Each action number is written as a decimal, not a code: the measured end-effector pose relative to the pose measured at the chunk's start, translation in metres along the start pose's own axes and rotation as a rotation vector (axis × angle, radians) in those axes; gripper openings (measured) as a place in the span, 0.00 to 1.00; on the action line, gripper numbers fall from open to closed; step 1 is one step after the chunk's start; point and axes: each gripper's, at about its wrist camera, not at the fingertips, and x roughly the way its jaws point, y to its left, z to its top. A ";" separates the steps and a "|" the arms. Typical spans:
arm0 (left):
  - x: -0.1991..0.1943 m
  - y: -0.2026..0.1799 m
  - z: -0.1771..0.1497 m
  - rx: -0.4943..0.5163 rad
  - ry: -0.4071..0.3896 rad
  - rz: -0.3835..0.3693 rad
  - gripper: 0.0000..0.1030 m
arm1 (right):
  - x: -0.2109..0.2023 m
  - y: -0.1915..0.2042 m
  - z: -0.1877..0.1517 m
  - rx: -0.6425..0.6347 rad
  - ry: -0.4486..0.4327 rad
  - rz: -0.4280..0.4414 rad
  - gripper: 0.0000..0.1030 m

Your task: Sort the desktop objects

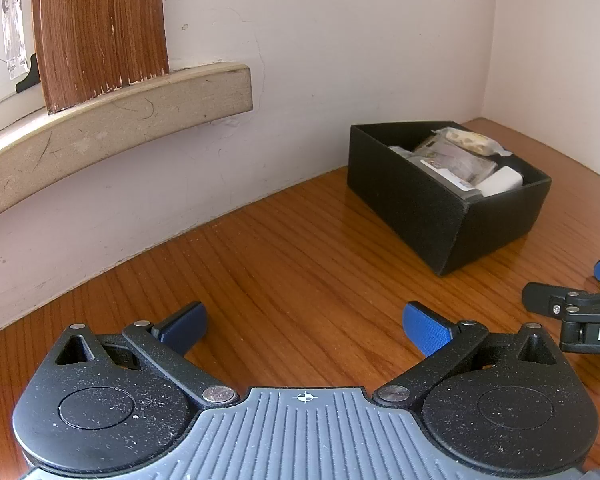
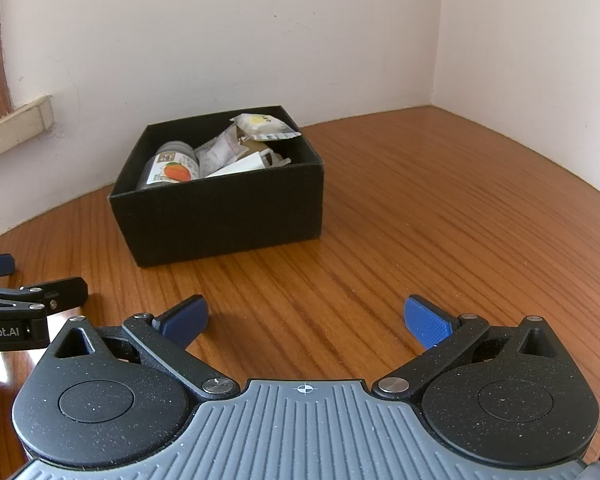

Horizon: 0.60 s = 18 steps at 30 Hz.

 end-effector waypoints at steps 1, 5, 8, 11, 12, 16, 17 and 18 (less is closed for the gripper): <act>0.000 0.000 0.000 0.000 0.000 0.000 1.00 | 0.000 0.000 0.000 0.000 0.000 0.000 1.00; -0.001 0.000 0.000 0.000 0.000 0.001 1.00 | 0.000 -0.001 0.000 0.000 0.000 0.000 1.00; -0.001 0.000 0.000 0.000 0.000 0.001 1.00 | 0.000 -0.001 0.000 0.000 0.000 0.000 1.00; -0.001 0.000 0.001 0.000 0.000 0.001 1.00 | 0.000 0.000 0.000 -0.001 0.000 0.000 1.00; -0.001 0.000 0.001 0.000 0.000 0.001 1.00 | 0.000 0.000 0.000 -0.001 -0.001 0.000 1.00; -0.001 0.000 0.001 0.000 0.000 0.001 1.00 | 0.000 -0.001 0.000 -0.001 -0.001 0.000 1.00; -0.001 0.000 0.001 0.000 0.000 0.001 1.00 | 0.000 -0.001 0.000 -0.001 -0.001 0.000 1.00; -0.001 0.000 0.001 0.000 0.000 0.001 1.00 | 0.000 -0.001 0.000 -0.001 -0.001 0.000 1.00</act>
